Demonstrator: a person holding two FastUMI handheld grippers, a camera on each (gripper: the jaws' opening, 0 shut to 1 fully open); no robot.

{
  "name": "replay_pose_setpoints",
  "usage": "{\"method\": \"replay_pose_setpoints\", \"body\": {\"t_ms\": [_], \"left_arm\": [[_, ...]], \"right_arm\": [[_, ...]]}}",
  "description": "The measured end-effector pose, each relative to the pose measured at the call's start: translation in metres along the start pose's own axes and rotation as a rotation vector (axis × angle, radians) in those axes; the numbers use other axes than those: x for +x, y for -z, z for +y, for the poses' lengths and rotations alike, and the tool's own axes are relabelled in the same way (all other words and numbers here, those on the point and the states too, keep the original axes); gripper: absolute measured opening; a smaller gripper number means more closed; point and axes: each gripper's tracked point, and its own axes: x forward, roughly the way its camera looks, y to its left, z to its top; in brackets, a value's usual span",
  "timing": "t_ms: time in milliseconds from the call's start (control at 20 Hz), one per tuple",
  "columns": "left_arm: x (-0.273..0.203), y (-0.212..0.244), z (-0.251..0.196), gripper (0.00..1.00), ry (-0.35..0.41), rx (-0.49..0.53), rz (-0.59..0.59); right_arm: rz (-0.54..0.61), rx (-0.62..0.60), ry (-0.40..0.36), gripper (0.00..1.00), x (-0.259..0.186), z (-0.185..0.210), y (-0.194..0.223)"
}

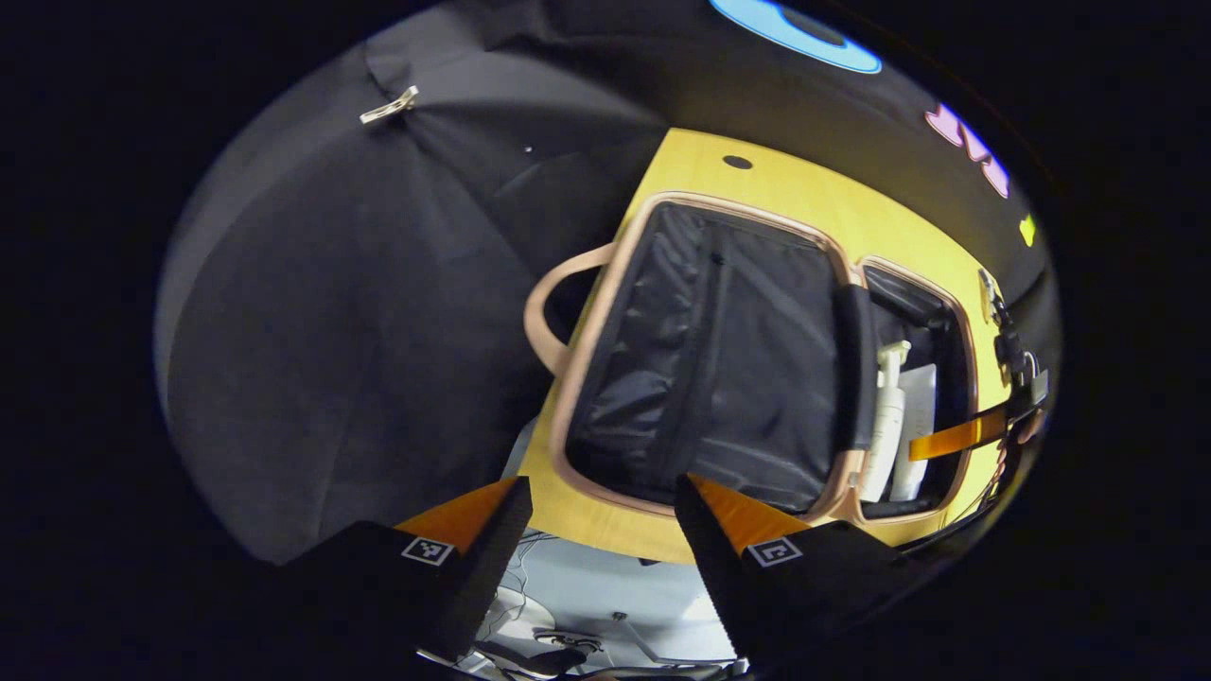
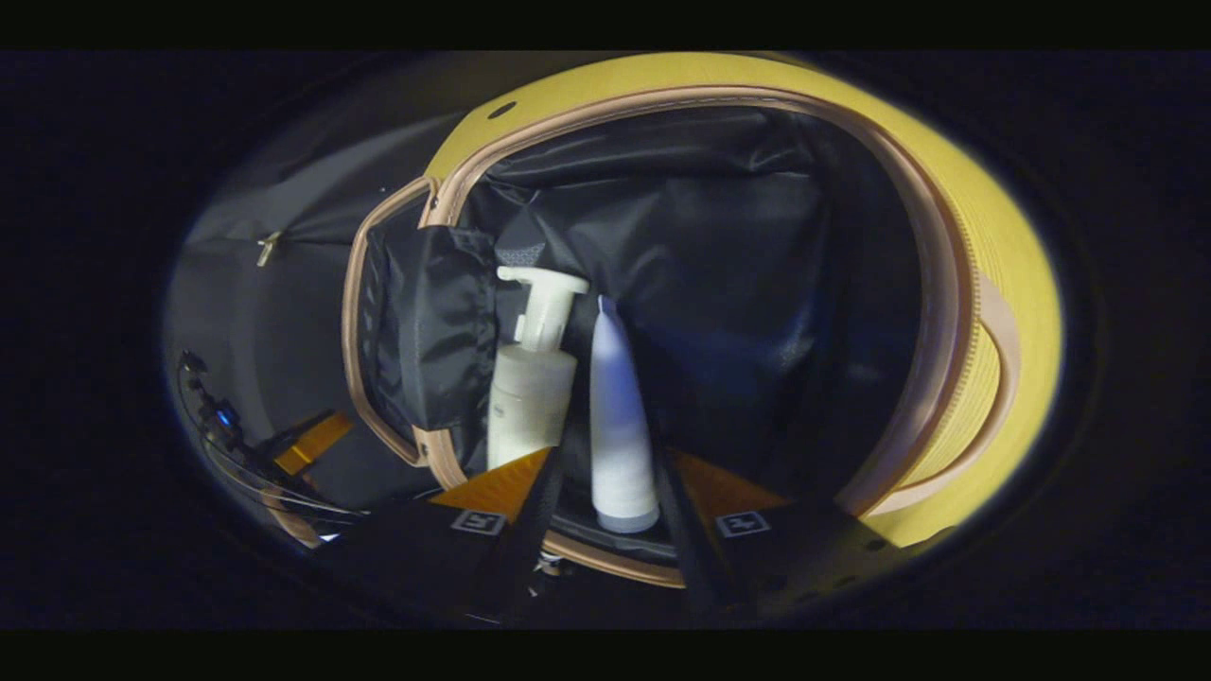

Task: First open the suitcase, pack the skin care products into it, and then close the suitcase.

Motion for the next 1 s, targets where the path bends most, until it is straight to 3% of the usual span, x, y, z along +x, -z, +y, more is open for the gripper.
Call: {"method": "replay_pose_setpoints", "body": {"t_ms": [100,150,200,250,300,400,450,600,800,950,1000], "left_arm": [[0.014,-0.008,0.005,0.96,0.003,-0.016,-0.013],[0.021,-0.010,0.006,0.96,-0.006,-0.032,-0.008],[0.023,-0.014,0.011,0.97,-0.016,-0.051,0.001],[0.026,-0.020,0.014,0.98,-0.009,-0.063,-0.005],[0.026,-0.030,0.016,0.98,0.004,-0.069,-0.017],[0.034,-0.055,0.027,0.98,0.003,-0.066,-0.046],[0.040,-0.070,0.037,0.98,-0.017,-0.072,-0.057],[0.060,-0.112,0.055,0.98,-0.019,-0.124,-0.099],[0.100,-0.119,0.071,0.98,-0.054,-0.143,0.019],[0.131,-0.113,0.059,0.98,-0.033,-0.141,0.105],[0.140,-0.114,0.064,0.97,-0.065,-0.123,0.116]], "right_arm": [[-0.028,0.002,-0.010,0.84,-0.014,0.006,-0.001],[-0.057,-0.011,-0.017,0.80,-0.024,0.005,-0.001],[-0.112,-0.023,-0.033,0.96,-0.037,0.006,-0.005],[-0.184,-0.046,-0.058,0.97,-0.051,0.008,-0.011],[-0.243,-0.068,-0.081,0.87,-0.066,0.009,-0.017],[-0.332,-0.118,-0.092,1.00,-0.099,-0.006,-0.017],[-0.363,-0.126,-0.086,0.96,-0.112,-0.018,-0.017],[-0.428,-0.108,-0.029,0.96,-0.138,-0.065,-0.015],[-0.536,0.022,-0.005,0.96,-0.181,-0.108,-0.020],[-0.577,0.089,0.022,0.96,-0.203,-0.136,-0.017],[-0.582,0.102,0.037,0.96,-0.206,-0.144,-0.016]]}}
